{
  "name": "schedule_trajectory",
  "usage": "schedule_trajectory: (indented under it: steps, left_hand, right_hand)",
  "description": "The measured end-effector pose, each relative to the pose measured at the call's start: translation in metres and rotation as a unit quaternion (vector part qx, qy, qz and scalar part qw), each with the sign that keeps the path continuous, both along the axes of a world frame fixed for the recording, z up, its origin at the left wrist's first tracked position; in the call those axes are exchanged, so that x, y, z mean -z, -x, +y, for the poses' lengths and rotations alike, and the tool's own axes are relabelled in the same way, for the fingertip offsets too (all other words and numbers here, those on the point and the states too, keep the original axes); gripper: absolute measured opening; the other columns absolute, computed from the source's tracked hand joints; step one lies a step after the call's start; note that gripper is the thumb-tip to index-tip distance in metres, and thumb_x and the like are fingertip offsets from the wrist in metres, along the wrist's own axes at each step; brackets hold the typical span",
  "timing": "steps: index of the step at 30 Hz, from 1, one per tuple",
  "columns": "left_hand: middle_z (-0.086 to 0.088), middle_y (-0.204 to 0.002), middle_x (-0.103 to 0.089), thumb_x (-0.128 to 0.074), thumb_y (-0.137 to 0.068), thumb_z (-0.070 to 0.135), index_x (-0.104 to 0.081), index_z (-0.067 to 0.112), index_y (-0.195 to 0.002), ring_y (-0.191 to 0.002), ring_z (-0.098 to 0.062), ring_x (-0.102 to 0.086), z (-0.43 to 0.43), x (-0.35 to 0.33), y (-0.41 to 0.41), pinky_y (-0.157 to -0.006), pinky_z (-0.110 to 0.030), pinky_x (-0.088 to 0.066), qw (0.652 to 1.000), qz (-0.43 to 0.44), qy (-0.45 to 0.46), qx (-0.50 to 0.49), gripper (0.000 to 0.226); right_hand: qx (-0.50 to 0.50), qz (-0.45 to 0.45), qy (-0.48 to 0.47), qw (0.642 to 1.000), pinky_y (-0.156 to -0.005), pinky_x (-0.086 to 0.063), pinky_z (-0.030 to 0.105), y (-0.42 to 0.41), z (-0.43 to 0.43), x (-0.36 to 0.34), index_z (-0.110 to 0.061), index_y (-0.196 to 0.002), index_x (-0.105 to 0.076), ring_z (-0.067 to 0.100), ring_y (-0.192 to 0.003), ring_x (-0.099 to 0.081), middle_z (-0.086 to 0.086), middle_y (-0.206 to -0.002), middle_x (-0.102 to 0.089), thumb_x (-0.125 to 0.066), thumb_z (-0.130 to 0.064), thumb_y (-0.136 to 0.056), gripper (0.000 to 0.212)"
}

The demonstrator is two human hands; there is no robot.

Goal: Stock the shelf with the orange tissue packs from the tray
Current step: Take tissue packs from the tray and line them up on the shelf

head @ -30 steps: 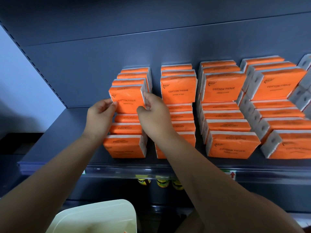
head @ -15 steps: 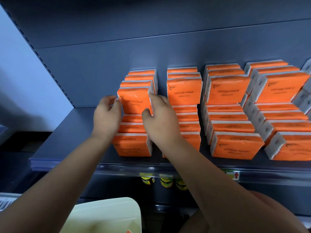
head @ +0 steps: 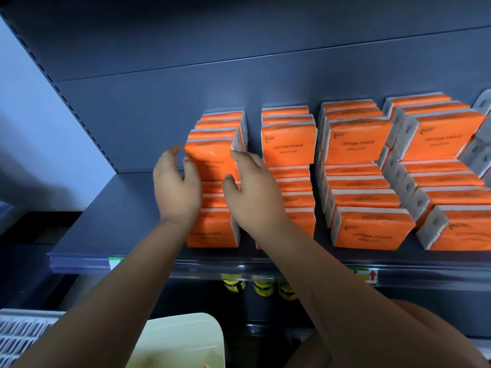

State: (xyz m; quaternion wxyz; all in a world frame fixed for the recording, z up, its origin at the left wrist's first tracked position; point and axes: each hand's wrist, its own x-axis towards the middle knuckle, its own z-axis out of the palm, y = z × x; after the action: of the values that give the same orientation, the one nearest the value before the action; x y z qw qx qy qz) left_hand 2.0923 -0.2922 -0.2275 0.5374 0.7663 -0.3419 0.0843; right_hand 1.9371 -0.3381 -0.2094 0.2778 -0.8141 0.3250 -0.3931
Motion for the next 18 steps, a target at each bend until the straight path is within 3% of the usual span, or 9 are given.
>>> schedule_trajectory:
  steps: [1, 3, 8, 12, 18]
  left_hand:
    - [-0.004, -0.149, -0.056, -0.044, -0.103, 0.040, -0.053, 0.013, -0.146, -0.145, -0.025, -0.043, 0.003, -0.002, -0.001, -0.120, -0.043, -0.035, 0.999, -0.044, -0.031, -0.004, 0.052]
    - [-0.006, -0.160, -0.046, -0.043, -0.106, 0.046, -0.047, 0.012, -0.153, -0.157, -0.031, -0.023, 0.015, -0.006, -0.002, -0.126, -0.047, -0.025, 0.987, -0.127, -0.095, -0.029, 0.058]
    - [-0.011, -0.164, -0.040, -0.042, -0.105, 0.049, -0.042, 0.010, -0.156, -0.158, -0.037, -0.017, 0.079, 0.013, 0.020, -0.125, -0.058, -0.022, 0.961, -0.198, -0.155, -0.114, 0.065]
    - [-0.009, -0.164, -0.041, -0.040, -0.102, 0.050, -0.044, 0.013, -0.156, -0.158, -0.036, -0.018, 0.139, 0.053, 0.037, -0.122, -0.059, -0.022, 0.951, -0.156, -0.203, -0.171, 0.065]
    - [-0.014, -0.158, -0.048, -0.044, -0.101, 0.047, -0.050, 0.007, -0.150, -0.154, -0.041, -0.026, 0.232, 0.126, 0.048, -0.121, -0.059, -0.029, 0.934, -0.068, -0.278, -0.213, 0.064]
  right_hand:
    - [-0.002, 0.002, 0.005, 1.000, -0.114, -0.043, 0.036, -0.001, 0.000, 0.000, -0.013, -0.152, -0.049, 0.019, -0.141, -0.047, 0.003, -0.154, -0.050, -0.055, -0.025, -0.101, 0.053]
    - [-0.010, 0.006, 0.028, 1.000, -0.114, -0.043, 0.037, -0.003, 0.000, 0.001, -0.012, -0.151, -0.050, 0.019, -0.141, -0.046, 0.003, -0.154, -0.051, -0.055, -0.029, -0.102, 0.052]
    - [-0.116, -0.064, 0.145, 0.981, -0.115, -0.041, 0.035, -0.008, 0.021, 0.007, -0.007, -0.140, -0.062, 0.022, -0.134, -0.054, 0.006, -0.141, -0.062, -0.063, -0.026, -0.096, 0.048]
    - [-0.176, -0.018, 0.231, 0.957, -0.118, -0.037, 0.044, -0.016, 0.055, 0.026, -0.005, -0.140, -0.062, 0.029, -0.142, -0.049, 0.012, -0.144, -0.060, -0.061, -0.027, -0.096, 0.049]
    - [-0.286, 0.059, 0.235, 0.927, -0.115, -0.038, 0.045, -0.021, 0.117, 0.071, -0.003, -0.138, -0.062, 0.033, -0.139, -0.050, 0.014, -0.139, -0.061, -0.058, -0.023, -0.095, 0.048]
